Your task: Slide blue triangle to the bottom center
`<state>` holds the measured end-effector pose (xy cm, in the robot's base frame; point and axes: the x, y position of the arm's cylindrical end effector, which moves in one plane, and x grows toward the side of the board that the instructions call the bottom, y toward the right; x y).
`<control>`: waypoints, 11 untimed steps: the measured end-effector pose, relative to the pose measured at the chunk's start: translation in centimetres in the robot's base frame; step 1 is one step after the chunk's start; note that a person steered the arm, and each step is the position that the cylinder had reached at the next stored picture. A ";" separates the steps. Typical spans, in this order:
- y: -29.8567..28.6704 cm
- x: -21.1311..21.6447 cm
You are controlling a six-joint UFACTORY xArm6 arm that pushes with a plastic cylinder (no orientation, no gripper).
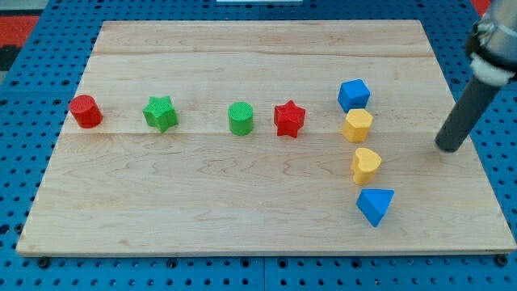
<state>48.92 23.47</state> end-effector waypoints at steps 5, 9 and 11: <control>-12.6 10.4; -10.3 13.0; -18.5 12.9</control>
